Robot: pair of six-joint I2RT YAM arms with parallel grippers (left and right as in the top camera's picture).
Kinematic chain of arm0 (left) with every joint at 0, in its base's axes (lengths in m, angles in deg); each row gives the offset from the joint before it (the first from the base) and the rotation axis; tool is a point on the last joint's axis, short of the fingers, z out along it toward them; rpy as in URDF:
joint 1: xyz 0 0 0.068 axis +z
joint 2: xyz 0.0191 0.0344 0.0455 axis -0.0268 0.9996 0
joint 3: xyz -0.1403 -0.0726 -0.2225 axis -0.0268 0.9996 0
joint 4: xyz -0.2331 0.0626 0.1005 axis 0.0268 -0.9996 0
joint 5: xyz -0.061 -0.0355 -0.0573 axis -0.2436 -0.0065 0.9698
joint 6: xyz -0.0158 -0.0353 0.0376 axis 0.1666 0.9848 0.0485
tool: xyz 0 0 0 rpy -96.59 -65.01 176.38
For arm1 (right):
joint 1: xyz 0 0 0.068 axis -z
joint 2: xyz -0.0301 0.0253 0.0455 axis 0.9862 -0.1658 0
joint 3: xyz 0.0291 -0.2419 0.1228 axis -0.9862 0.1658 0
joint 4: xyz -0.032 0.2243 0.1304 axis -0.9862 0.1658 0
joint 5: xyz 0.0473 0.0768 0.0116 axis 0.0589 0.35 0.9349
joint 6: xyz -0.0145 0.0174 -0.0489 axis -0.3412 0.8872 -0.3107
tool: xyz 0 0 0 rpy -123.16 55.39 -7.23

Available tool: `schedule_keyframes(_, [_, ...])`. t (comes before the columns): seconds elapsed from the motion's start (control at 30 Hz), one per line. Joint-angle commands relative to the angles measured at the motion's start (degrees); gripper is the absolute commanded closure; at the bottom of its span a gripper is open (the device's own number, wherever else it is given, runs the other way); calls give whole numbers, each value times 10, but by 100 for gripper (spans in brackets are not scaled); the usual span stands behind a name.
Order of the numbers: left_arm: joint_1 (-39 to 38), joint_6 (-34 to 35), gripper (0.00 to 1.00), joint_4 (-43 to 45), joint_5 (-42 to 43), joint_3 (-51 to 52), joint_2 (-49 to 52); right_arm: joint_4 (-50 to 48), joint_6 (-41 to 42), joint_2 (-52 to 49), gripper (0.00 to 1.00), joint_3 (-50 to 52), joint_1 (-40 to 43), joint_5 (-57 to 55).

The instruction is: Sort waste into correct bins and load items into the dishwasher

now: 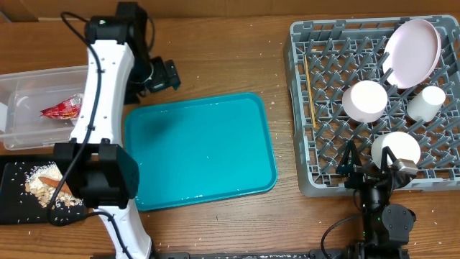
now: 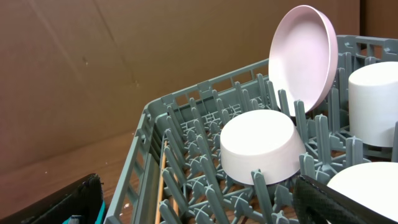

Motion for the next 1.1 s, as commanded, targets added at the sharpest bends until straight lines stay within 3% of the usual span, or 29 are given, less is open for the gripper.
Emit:
schedule_keyframes(0.0, [-62,-61,0,46,-2,9,-52,-3,-4,6,0,6,3,-6])
schedule_keyframes(0.13, [-129,-152,0,103,-23,34,-90,-3,-4,6,0,6,3,-6])
schedule_keyframes(0.37, [-188,-164,0,170,-83,152,-157,-3,-4,6,0,6,3,-6])
schedule_keyframes(0.53, [-182,-163,0,258,-78,309,-227,-3,-4,6,0,6,3,-6])
schedule_keyframes(1.07, [-148,-161,0,677,-59,847,-563,-3,-4,6,0,6,3,-6])
